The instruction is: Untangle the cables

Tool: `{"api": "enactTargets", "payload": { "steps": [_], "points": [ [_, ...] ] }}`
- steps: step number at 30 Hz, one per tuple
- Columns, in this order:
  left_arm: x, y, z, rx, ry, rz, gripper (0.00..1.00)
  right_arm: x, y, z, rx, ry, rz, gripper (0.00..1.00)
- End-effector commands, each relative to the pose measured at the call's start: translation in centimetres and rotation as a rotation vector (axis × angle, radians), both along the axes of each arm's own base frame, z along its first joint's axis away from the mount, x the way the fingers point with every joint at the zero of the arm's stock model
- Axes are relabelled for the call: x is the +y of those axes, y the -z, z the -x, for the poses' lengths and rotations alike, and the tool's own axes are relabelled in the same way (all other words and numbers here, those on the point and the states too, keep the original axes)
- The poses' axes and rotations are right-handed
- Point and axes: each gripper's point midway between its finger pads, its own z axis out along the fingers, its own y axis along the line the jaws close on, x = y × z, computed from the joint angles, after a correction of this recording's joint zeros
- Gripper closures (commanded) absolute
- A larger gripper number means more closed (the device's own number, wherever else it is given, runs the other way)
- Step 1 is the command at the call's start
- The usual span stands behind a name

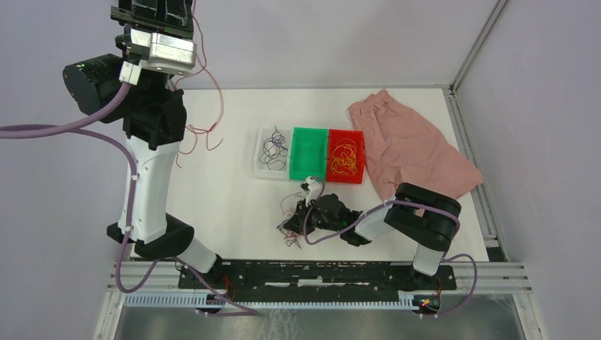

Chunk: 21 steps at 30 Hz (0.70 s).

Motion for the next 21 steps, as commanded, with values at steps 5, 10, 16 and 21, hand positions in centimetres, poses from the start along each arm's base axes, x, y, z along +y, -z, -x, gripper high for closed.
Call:
{"api": "enactTargets", "payload": {
  "steps": [5,10,16,21],
  "points": [
    [1.8,-1.0,2.2,-0.055,-0.065,0.031,0.97,0.1,-0.7,-0.4,-0.031,0.029,-0.013,0.75],
    [-3.3,6.8,-2.2,0.202,0.069,-0.202,0.97,1.0,-4.8,0.4,-0.086,-0.061,-0.054,0.54],
    [-7.5,15.2,-4.5,0.451,0.241,-0.391,0.97,0.8,-11.4,0.6,-0.185,-0.102,-0.095,0.4],
    [-11.0,21.0,-4.9,0.682,0.443,-0.518,0.97,-0.5,-15.0,0.3,-0.256,-0.092,-0.089,0.39]
  ]
}}
